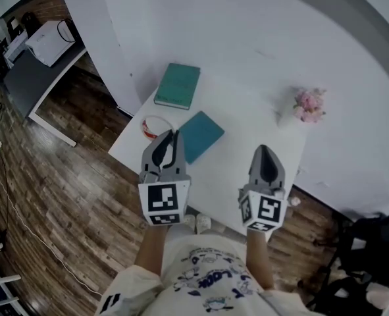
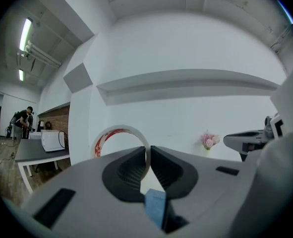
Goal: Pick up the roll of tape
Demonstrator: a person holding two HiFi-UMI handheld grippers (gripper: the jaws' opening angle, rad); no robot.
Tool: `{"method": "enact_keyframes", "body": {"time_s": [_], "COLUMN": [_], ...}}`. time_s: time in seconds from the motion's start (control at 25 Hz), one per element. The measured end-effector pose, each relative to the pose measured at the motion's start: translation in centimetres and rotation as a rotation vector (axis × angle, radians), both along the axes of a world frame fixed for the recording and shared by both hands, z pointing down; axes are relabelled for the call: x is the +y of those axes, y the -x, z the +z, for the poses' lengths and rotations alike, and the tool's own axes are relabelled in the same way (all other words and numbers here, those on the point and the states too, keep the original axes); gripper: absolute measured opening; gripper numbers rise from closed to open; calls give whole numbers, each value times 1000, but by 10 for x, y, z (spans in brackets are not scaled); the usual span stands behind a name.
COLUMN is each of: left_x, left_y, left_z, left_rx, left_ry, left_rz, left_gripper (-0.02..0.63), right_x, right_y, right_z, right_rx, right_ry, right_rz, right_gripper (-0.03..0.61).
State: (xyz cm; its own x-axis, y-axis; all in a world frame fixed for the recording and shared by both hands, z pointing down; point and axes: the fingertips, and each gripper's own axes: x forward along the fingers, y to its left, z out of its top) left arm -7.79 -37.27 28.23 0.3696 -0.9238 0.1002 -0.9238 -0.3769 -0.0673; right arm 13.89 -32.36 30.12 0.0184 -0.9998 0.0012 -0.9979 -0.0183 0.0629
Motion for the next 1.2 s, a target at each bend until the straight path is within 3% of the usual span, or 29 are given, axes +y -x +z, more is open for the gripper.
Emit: {"method": "enact_keyframes", "body": {"time_s": [0.68, 1.2], "left_x": [2, 2], "left_y": [-6, -8], "left_z": [-6, -5], "left_rx": [7, -2], "left_ry": [-25, -19], "left_rz": [-13, -16], "left_gripper": [34, 34], "right_x": [-4, -4], "right_y": [-7, -13], "right_z": [-10, -8], "right_rx": [13, 11], "right_ry": [-40, -12], "right_rz": [-19, -1], "right_gripper": [3, 3]}}
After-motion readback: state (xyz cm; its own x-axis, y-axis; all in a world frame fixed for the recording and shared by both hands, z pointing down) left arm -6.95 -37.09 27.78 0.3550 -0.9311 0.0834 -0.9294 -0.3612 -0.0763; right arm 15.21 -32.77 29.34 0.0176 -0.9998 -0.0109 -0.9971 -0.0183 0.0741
